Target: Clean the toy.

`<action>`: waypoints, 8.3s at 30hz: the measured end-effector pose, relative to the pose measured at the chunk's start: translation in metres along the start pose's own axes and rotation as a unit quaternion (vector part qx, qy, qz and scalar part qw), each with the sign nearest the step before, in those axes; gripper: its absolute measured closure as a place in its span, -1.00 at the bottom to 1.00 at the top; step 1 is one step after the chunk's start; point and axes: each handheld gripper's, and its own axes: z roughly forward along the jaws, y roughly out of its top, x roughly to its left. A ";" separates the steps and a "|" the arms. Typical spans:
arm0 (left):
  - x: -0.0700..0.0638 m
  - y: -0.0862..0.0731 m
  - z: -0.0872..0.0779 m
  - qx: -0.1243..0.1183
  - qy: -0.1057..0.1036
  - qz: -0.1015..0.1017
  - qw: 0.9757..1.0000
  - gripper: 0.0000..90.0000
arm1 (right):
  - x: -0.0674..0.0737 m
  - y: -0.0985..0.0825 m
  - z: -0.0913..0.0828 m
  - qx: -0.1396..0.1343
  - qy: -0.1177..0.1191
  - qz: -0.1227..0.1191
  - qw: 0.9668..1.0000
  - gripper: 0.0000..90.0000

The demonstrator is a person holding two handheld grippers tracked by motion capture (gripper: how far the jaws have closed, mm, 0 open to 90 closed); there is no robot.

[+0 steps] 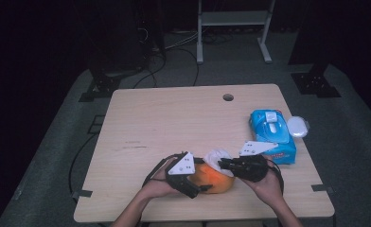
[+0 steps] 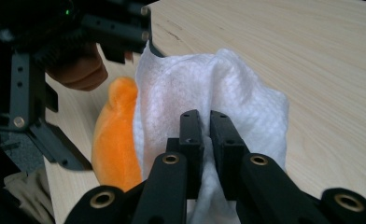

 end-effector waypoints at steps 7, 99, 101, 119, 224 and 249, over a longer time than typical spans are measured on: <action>-0.003 -0.004 0.004 0.007 0.004 0.010 1.000 -0.38 | 0.011 0.008 -0.002 -0.008 -0.005 -0.019 1.000 0.86; 0.020 -0.012 0.012 -0.034 -0.006 -0.096 0.995 -0.79 | -0.001 0.002 -0.011 -0.007 -0.040 -0.009 0.999 0.88; 0.020 -0.013 0.011 -0.037 -0.006 -0.099 0.994 -0.58 | -0.002 0.002 -0.009 -0.007 -0.042 -0.009 0.999 0.88; 0.022 0.005 -0.012 -0.012 0.047 -0.098 0.994 -0.80 | -0.001 0.001 -0.004 -0.035 -0.017 0.014 0.999 0.88; -0.014 0.000 0.010 -0.001 -0.018 0.036 0.999 -0.35 | 0.001 0.005 -0.008 -0.017 -0.011 0.004 1.000 0.88; 0.015 -0.013 -0.003 -0.040 0.011 -0.085 0.996 -0.33 | -0.020 -0.010 -0.016 -0.021 -0.026 0.047 0.998 0.88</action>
